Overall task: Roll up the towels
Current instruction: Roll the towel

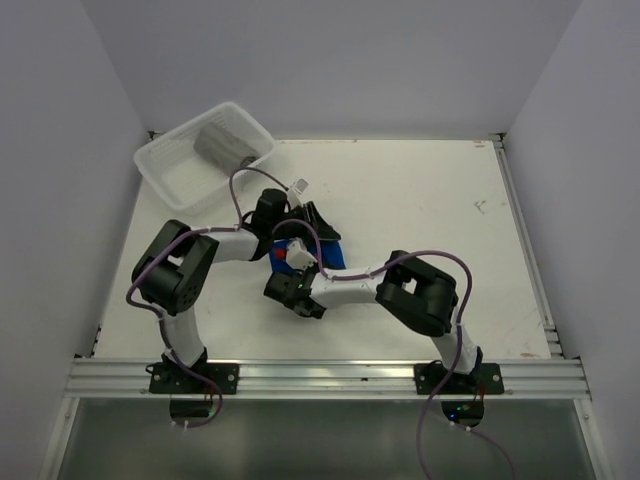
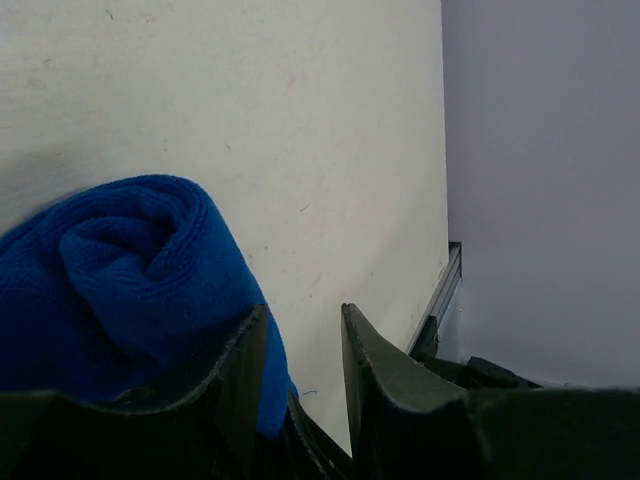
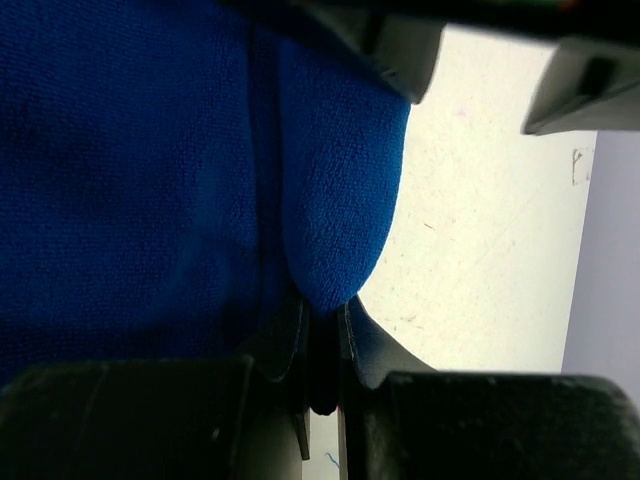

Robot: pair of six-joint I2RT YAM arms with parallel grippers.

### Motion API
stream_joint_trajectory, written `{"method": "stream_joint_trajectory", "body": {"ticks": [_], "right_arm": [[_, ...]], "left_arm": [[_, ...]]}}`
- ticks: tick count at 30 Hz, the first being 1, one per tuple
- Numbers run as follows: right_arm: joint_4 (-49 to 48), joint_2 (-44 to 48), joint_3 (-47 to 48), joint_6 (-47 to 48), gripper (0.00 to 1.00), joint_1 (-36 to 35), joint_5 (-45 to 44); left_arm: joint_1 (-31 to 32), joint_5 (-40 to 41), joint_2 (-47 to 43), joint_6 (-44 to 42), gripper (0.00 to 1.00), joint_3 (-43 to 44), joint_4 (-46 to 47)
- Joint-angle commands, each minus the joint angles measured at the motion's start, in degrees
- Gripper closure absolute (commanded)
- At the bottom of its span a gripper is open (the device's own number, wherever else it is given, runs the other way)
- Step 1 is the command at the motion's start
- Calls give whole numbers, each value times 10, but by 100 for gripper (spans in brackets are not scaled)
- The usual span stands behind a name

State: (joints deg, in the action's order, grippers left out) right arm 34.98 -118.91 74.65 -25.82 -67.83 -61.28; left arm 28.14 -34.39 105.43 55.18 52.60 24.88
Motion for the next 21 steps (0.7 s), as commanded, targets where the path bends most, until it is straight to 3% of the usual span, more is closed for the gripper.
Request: {"method": "stream_joint_trajectory", "body": {"ticks": [1,8,14,21], "right_arm": [[-18,-11,15,-9,100,-4,28],[-30,-4,7,-16,100,0,47],[-47,13,-6,-29,100,9,77],[-69,62,-35,-48,71,17,110]], "left_arm": [[-5,-16,16,-5,61,-5,45],[-5,107,8,-84,63,5,-85],[-5,139,24,-99,63,-7,-92],[-5,155,43,-100,64,-17,-84]]}}
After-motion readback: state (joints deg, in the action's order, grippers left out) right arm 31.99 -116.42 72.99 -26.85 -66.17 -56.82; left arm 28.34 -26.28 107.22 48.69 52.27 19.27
